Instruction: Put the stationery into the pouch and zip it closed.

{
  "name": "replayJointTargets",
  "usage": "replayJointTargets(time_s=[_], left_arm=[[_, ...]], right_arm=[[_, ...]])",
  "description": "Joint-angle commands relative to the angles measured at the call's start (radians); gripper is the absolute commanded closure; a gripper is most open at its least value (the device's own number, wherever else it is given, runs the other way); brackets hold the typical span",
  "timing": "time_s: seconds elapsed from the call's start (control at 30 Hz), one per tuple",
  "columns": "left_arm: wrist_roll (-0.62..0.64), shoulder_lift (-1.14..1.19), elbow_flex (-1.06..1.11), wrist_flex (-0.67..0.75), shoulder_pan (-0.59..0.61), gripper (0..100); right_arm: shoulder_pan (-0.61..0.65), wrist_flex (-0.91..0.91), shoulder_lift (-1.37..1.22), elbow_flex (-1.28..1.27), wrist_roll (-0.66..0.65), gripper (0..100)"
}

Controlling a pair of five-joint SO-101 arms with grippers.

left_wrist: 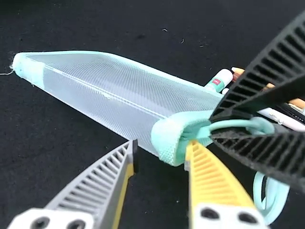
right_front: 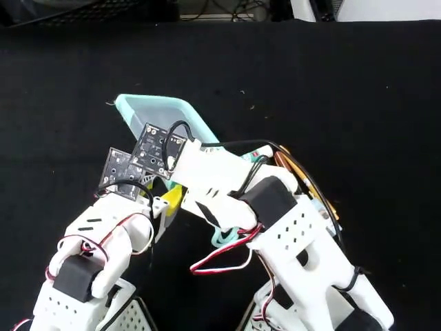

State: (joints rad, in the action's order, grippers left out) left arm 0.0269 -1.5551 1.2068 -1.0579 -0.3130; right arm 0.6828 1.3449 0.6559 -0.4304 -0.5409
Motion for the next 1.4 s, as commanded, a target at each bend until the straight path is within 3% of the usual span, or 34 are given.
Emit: replayJointTargets(time_s=[0.0, 0.1, 0.83, 1.1, 1.37], left_arm=[[-0.006, -0.003, -0.061, 0.018, 0.007, 86], [-0.014, -0.003, -0.077, 0.018, 0.007, 93], [-0.026, -0.003, -0.148, 0.009, 0.018, 93], [-0.031, -0.003, -0.205, -0.041, 0.189, 93], [-0.028, -0.003, -0.302, -0.103, 0.199, 93]], right_arm=[[-0.006, 0.026, 0.004, 0.050, -0.008, 98.6], [-0.006, 0.038, 0.030, 0.045, -0.008, 98.6], [-0.008, -0.052, 0.461, -0.495, -0.002, 98.6], [-0.035, -0.011, 0.601, -0.456, 0.002, 98.6], [-0.091, -0.115, 0.578, -0.294, 0.002, 98.6]])
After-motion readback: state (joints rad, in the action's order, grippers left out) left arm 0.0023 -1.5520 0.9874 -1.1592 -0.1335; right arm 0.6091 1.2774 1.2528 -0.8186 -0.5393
